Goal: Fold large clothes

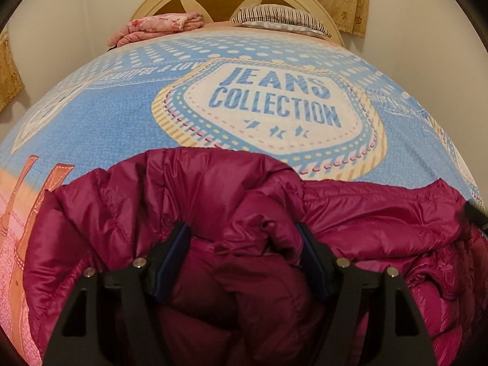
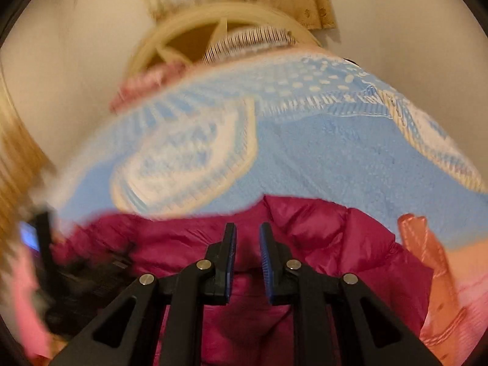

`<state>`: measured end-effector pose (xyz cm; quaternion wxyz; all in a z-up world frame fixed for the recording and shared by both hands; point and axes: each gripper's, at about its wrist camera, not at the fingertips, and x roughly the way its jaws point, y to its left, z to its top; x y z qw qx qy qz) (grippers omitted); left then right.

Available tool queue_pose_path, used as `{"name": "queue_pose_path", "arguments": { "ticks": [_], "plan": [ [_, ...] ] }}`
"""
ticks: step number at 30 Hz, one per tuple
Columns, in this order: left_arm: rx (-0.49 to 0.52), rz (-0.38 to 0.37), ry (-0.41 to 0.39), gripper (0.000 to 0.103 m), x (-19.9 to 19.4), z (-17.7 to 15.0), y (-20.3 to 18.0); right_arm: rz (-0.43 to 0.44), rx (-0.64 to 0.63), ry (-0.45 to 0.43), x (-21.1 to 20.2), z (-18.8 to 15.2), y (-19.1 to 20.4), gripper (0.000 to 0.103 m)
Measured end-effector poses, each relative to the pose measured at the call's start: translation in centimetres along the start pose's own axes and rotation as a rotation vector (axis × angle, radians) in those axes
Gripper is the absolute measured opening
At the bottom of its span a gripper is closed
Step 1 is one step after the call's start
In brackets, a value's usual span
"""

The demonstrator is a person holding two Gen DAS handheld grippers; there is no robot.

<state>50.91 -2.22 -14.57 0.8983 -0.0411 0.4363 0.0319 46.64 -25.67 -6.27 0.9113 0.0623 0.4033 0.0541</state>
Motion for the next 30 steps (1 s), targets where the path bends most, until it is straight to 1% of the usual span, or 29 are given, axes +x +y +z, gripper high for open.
{"name": "queue_pose_path", "arguments": {
  "ticks": [1, 2, 3, 4, 8, 10, 13, 14, 18, 21, 22, 23, 24, 26, 27, 28, 29, 30],
  "plan": [
    [0.0, 0.0, 0.0, 0.074, 0.0, 0.0, 0.0, -0.042, -0.019, 0.036, 1.3, -0.4, 0.1, 0.016],
    [0.001, 0.002, 0.0, 0.074, 0.0, 0.0, 0.0, -0.059, -0.017, 0.065, 2.5, -1.0, -0.1, 0.016],
    [0.002, 0.002, -0.001, 0.074, 0.0, 0.0, 0.0, -0.052, -0.012, 0.069, 3.0, -1.3, -0.6, 0.016],
    [0.002, 0.003, -0.001, 0.074, 0.0, -0.1, 0.0, -0.045, -0.004, 0.05, 3.1, -1.6, -0.9, 0.016],
    [0.008, 0.01, -0.003, 0.075, 0.0, 0.0, -0.1, -0.05, -0.016, 0.036, 3.6, -1.8, -1.2, 0.016],
    [0.011, 0.011, -0.004, 0.075, 0.0, -0.1, -0.2, -0.081, -0.044, 0.024, 3.8, -1.9, -0.6, 0.016],
    [0.014, 0.016, -0.004, 0.075, 0.1, -0.1, -0.3, -0.159, -0.116, 0.015, 3.9, -2.1, 0.9, 0.016],
    [0.015, 0.017, -0.004, 0.075, 0.1, -0.1, -0.3, -0.167, -0.124, 0.014, 4.0, -2.0, 1.1, 0.016],
    [0.02, 0.022, -0.003, 0.075, 0.1, 0.0, -0.5, -0.147, -0.102, 0.015, 3.8, -1.9, 0.7, 0.016],
    [0.026, 0.029, 0.003, 0.076, 0.0, 0.0, -0.5, -0.121, -0.08, 0.045, 3.6, -1.4, 0.4, 0.016],
    [0.027, 0.025, 0.005, 0.076, -0.2, 0.0, -0.4, -0.095, -0.05, 0.064, 2.8, -1.2, 0.0, 0.016],
    [0.031, 0.017, 0.007, 0.075, -0.4, -0.1, -0.4, -0.078, -0.026, 0.06, 2.1, -1.2, -0.1, 0.016],
    [0.043, -0.001, 0.008, 0.075, -1.1, -0.2, -0.2, -0.051, 0.026, 0.031, 0.4, -1.4, -0.4, 0.017],
    [0.06, -0.029, -0.016, 0.075, -3.0, -0.6, 0.2, -0.003, 0.074, -0.024, -2.5, -1.7, -0.7, 0.019],
    [0.064, -0.039, -0.03, 0.075, -3.9, -0.9, 0.4, 0.02, 0.078, -0.057, -4.8, -2.1, -1.1, 0.023],
    [0.07, -0.051, -0.048, 0.075, -5.1, -1.3, 0.7, 0.027, 0.074, -0.078, -6.2, -2.4, -1.3, 0.03],
    [0.078, -0.065, -0.073, 0.076, -6.5, -1.8, 1.2, 0.027, 0.069, -0.111, -8.0, -2.8, -1.7, 0.035],
    [0.082, -0.072, -0.088, 0.076, -7.5, -2.2, 1.5, 0.017, 0.073, -0.154, -10.5, -3.5, -2.2, 0.044]
  ]
}}
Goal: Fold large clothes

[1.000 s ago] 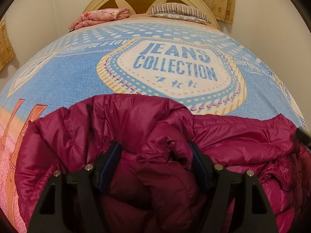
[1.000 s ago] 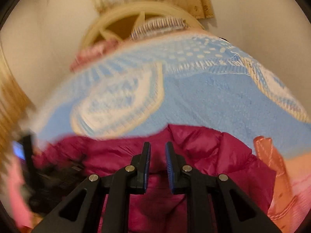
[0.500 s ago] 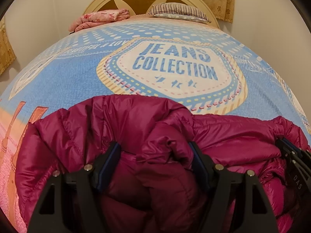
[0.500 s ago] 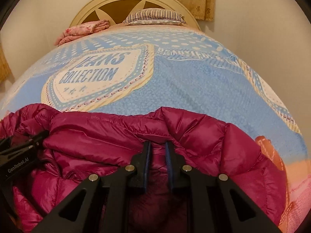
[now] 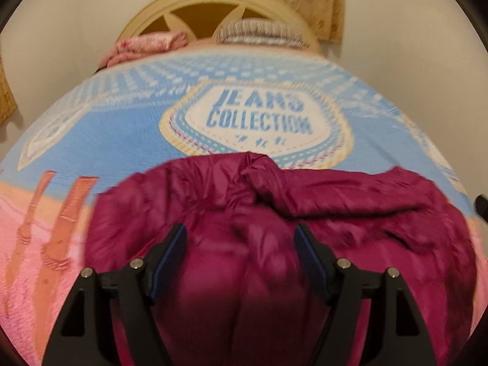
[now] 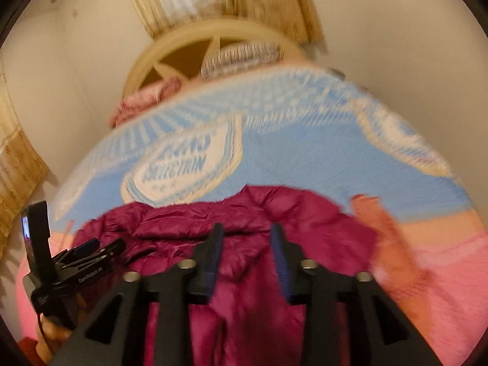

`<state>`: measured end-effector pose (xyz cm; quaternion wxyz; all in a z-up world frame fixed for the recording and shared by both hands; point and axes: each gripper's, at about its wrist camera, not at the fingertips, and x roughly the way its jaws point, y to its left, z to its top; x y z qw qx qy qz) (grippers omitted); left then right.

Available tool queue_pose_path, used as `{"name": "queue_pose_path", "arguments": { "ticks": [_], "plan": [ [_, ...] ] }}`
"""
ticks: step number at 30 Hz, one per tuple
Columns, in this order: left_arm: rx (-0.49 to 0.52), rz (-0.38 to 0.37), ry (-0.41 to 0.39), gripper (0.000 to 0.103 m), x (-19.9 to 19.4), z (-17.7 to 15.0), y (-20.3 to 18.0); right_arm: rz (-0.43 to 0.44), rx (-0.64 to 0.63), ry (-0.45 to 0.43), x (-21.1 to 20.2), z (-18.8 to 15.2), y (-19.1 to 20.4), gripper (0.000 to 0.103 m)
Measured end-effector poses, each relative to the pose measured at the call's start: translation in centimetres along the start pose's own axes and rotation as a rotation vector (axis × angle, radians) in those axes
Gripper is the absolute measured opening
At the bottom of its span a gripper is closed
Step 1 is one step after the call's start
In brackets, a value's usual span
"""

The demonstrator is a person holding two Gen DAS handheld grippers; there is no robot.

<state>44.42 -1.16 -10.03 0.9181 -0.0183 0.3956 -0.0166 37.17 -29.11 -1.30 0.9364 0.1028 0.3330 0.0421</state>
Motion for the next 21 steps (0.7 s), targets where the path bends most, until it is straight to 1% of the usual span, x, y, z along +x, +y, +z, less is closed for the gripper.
{"name": "queue_pose_path", "arguments": {
  "ticks": [1, 2, 5, 7, 8, 11, 13, 14, 15, 17, 19, 21],
  "plan": [
    [0.003, -0.009, -0.01, 0.079, -1.1, -0.3, 0.2, -0.005, 0.006, -0.036, -2.1, -0.3, -0.4, 0.051],
    [0.003, -0.022, -0.016, 0.08, -1.9, -0.6, 0.4, -0.006, 0.009, -0.055, -3.4, -0.6, -0.7, 0.052],
    [0.012, -0.084, -0.044, 0.08, -6.0, -2.2, 1.4, 0.004, 0.015, -0.123, -9.2, -2.1, -1.6, 0.052],
    [0.019, -0.128, -0.055, 0.08, -8.2, -3.2, 2.1, 0.003, 0.022, -0.142, -11.9, -3.0, -2.1, 0.053],
    [0.028, -0.157, -0.065, 0.08, -9.8, -3.9, 2.8, 0.006, 0.023, -0.151, -13.9, -3.7, -2.5, 0.053],
    [0.044, -0.19, -0.113, 0.08, -13.4, -5.8, 4.9, -0.009, 0.007, -0.19, -18.7, -5.3, -3.5, 0.053],
    [0.048, -0.209, -0.139, 0.084, -15.3, -7.0, 6.3, -0.019, 0.009, -0.238, -22.9, -6.7, -4.3, 0.053],
    [0.044, -0.217, -0.156, 0.085, -16.5, -7.9, 7.3, -0.031, 0.014, -0.259, -25.3, -7.5, -4.7, 0.053],
    [0.041, -0.217, -0.166, 0.087, -17.2, -8.5, 7.9, -0.042, 0.018, -0.272, -26.8, -8.0, -5.0, 0.053],
    [0.038, -0.212, -0.177, 0.087, -18.7, -9.9, 9.3, -0.059, 0.03, -0.295, -30.8, -9.4, -5.9, 0.054],
    [0.053, -0.207, -0.175, 0.087, -20.2, -11.6, 10.4, -0.061, 0.04, -0.291, -33.8, -10.7, -6.7, 0.055],
    [0.066, -0.195, -0.171, 0.087, -21.2, -13.0, 11.2, -0.06, 0.044, -0.27, -35.7, -12.2, -7.1, 0.057]
  ]
}}
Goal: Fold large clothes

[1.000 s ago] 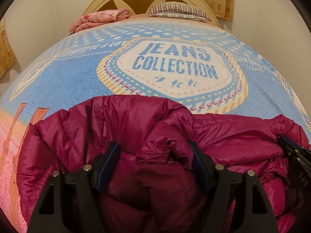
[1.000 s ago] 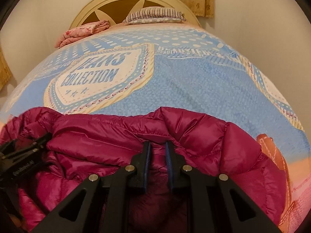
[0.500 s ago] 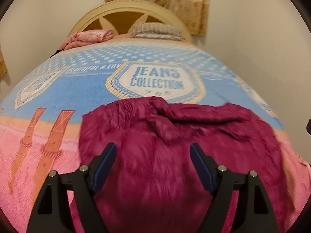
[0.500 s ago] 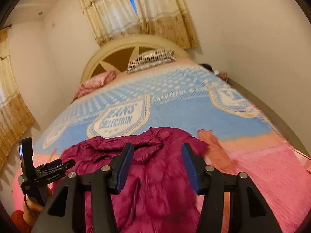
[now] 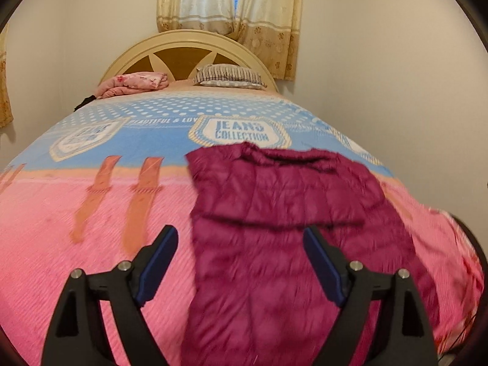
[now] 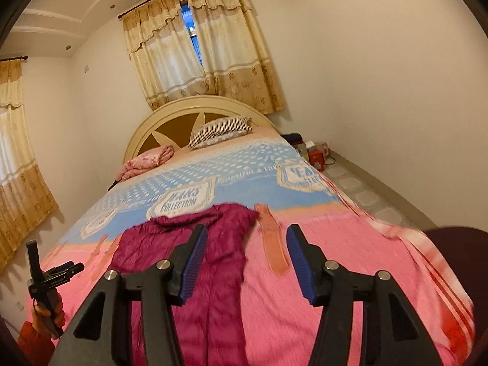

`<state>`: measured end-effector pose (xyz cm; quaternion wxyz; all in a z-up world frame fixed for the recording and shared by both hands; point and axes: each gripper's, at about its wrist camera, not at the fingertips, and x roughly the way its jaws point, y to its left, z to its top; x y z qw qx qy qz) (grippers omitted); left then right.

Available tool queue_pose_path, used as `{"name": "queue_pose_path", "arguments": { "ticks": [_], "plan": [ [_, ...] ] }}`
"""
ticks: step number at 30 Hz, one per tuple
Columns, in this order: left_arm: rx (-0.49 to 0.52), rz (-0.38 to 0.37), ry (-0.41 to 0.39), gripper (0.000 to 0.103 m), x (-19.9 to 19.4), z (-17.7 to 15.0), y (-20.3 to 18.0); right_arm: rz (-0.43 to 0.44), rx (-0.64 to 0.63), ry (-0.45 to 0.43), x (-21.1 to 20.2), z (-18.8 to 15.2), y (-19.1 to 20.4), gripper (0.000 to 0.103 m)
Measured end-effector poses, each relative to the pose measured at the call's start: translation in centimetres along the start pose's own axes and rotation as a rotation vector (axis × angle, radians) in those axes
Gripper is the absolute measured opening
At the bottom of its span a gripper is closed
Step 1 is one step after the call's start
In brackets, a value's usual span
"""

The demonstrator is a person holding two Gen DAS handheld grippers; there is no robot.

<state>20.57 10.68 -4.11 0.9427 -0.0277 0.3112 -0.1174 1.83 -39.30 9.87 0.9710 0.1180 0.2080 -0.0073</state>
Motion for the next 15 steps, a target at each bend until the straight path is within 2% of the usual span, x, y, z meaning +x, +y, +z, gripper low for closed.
{"name": "queue_pose_path", "arguments": {
  "ticks": [2, 5, 9, 13, 15],
  "plan": [
    [0.005, -0.001, -0.002, 0.087, -1.5, -1.6, 0.3, 0.006, 0.002, 0.041, -1.5, -1.2, -0.5, 0.059],
    [-0.017, -0.051, 0.013, 0.098, -3.4, -4.8, 0.9, 0.026, 0.014, 0.131, -2.3, -4.8, -0.9, 0.061],
    [-0.006, -0.052, 0.035, 0.099, -4.6, -8.3, 1.3, 0.052, 0.018, 0.255, -0.8, -10.1, -0.6, 0.061],
    [-0.059, -0.086, 0.122, 0.099, -4.5, -11.8, 2.8, 0.104, 0.045, 0.354, 1.0, -14.5, -0.4, 0.061],
    [-0.077, -0.089, 0.132, 0.099, -4.6, -13.2, 3.4, 0.117, 0.047, 0.395, 1.8, -16.2, -0.2, 0.061]
  ]
}}
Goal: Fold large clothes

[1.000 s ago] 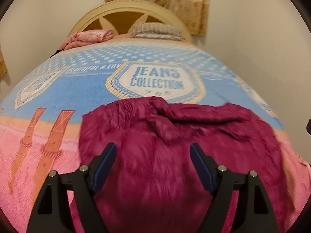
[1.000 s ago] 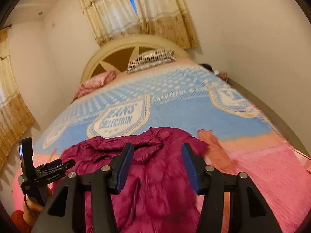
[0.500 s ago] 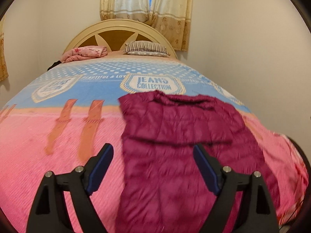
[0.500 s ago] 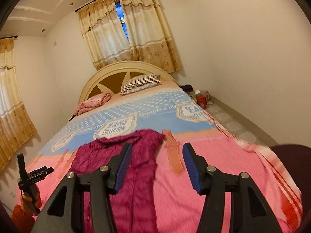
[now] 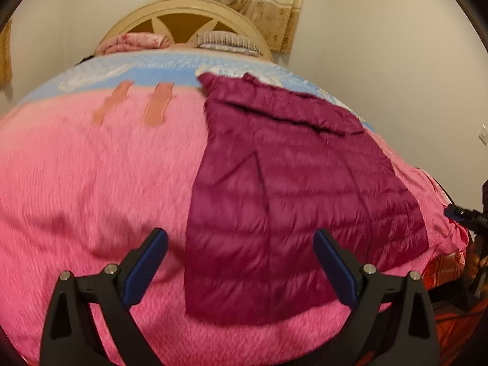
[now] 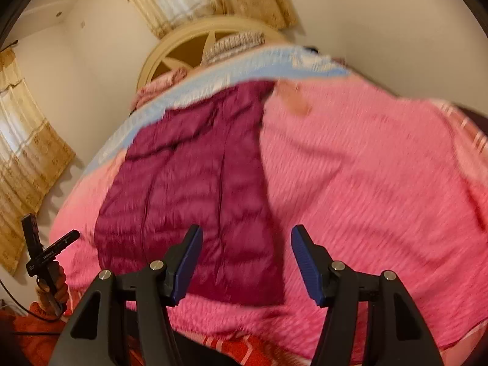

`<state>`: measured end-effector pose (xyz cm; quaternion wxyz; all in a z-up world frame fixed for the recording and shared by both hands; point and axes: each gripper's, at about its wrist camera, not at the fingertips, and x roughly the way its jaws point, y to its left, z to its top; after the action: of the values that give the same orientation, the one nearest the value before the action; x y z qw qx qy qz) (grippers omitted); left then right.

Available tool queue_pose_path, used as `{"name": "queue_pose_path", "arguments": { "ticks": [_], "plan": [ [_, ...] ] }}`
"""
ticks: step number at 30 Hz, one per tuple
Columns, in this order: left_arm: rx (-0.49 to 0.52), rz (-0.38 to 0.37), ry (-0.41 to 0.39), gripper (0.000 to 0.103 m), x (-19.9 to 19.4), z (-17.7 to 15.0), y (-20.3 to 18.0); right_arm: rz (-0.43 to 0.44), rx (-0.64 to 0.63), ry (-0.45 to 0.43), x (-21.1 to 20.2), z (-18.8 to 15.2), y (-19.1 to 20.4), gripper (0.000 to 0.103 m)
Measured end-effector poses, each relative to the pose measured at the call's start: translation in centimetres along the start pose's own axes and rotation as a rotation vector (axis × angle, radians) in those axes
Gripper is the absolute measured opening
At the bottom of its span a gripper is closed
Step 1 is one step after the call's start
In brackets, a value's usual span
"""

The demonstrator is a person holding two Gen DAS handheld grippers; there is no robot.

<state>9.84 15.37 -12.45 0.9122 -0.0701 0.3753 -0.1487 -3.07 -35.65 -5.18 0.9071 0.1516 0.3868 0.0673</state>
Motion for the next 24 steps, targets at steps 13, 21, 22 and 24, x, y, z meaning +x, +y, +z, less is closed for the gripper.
{"name": "queue_pose_path", "arguments": {
  "ticks": [13, 21, 22, 24],
  "plan": [
    [-0.041, -0.057, 0.109, 0.097, 2.5, -3.8, 1.8, -0.108, -0.102, 0.127, 5.2, -3.1, 1.3, 0.061],
    [-0.058, -0.102, 0.141, 0.092, 3.9, -4.8, 2.0, -0.08, -0.18, 0.171, 5.5, -3.5, 2.5, 0.061],
    [-0.065, -0.109, 0.142, 0.092, 4.1, -4.7, 2.1, -0.077, -0.185, 0.174, 5.7, -3.5, 2.7, 0.061],
    [-0.089, -0.124, 0.159, 0.092, 4.9, -4.7, 2.2, -0.098, -0.207, 0.176, 6.2, -3.5, 3.0, 0.061]
  ]
}}
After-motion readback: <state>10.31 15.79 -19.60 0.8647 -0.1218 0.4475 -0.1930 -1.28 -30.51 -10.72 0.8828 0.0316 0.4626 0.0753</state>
